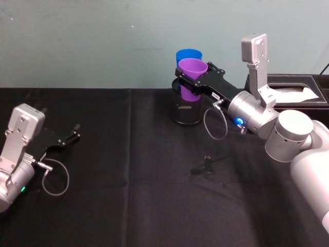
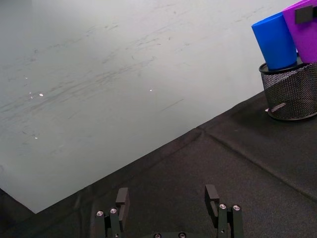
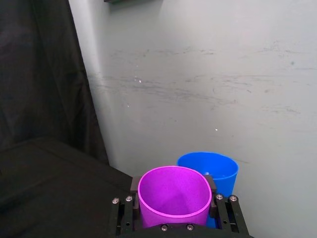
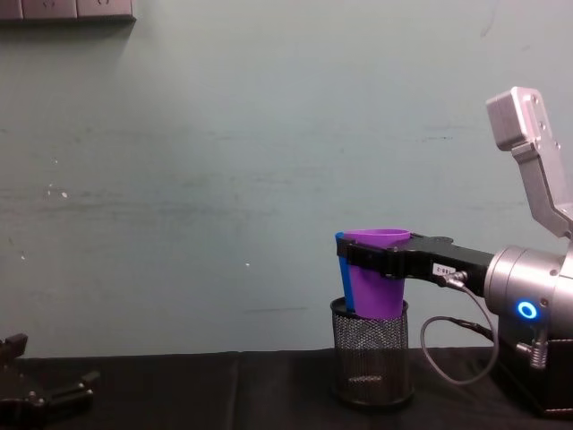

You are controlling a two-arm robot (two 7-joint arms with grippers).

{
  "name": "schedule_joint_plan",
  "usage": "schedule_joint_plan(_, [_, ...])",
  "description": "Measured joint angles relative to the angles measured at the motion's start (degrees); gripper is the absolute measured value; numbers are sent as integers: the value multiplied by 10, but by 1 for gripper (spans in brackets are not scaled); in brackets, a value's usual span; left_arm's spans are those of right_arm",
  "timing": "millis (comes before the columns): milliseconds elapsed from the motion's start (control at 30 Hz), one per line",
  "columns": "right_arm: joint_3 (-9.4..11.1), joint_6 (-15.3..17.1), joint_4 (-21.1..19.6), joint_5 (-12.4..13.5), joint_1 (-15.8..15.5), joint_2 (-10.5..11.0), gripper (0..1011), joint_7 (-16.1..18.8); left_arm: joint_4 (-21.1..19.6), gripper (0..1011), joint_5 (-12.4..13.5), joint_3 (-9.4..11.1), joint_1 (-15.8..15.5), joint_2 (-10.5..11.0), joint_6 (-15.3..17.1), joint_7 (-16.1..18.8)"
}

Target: Pick up one cup with a gripper and tap it against the other cup.

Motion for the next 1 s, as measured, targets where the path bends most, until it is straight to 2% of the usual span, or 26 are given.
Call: schedule_joint_plan(1000, [0,0,0,0,0,0,746,0,0,1000,0,0,0,0,0,0])
